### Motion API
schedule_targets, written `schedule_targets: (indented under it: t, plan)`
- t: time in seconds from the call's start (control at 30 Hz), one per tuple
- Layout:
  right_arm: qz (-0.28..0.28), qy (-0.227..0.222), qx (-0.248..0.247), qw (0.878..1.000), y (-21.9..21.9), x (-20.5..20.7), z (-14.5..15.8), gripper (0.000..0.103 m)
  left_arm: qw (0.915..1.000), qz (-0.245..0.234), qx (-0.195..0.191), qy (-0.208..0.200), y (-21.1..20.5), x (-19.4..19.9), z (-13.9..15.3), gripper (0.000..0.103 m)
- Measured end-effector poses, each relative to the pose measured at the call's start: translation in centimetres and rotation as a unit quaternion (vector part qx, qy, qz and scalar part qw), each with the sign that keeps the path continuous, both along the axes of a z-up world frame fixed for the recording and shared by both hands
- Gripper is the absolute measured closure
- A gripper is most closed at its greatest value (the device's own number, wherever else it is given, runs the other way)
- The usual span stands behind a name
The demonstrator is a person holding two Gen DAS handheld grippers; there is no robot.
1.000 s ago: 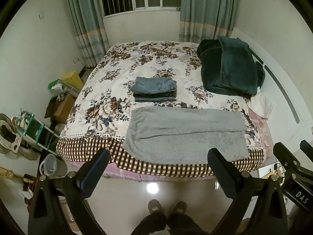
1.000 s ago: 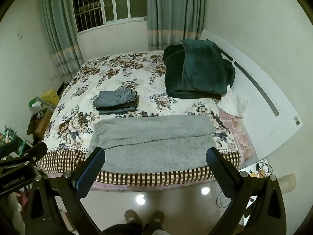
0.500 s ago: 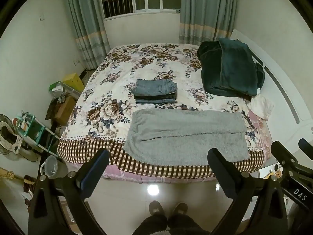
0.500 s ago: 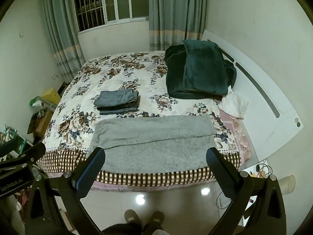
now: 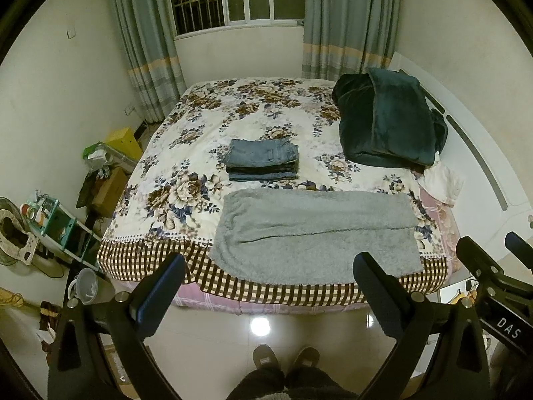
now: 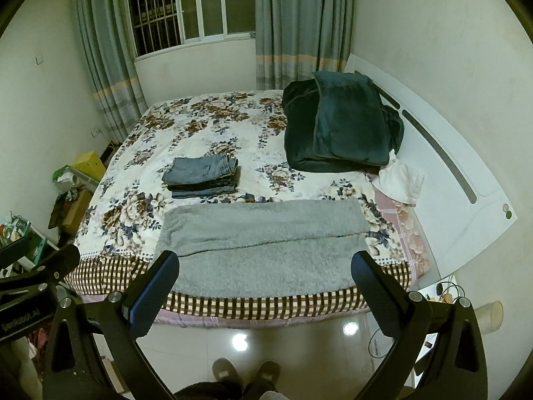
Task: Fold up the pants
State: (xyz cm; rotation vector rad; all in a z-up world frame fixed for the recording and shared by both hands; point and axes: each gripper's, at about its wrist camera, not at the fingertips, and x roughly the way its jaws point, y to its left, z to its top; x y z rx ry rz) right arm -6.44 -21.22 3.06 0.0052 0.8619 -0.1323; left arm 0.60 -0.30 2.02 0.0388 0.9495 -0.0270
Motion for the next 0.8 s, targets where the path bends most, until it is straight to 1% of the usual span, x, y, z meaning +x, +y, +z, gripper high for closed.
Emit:
schedule_targets:
  t: [0.67, 0.8]
  plan:
    - [-0.001, -0.003, 0.002, 1.000, 0.0, 0.0, 0.5, 0.000, 1.0000, -0.002, 0.000, -0.003, -0.6, -0.3, 0.0, 0.000]
    - [0.005, -0.005, 0.003, 1.000, 0.1, -0.1, 0.5, 0.000, 1.0000, -0.001, 0.002, -0.004, -1.3, -0.3, 0.2, 0.000]
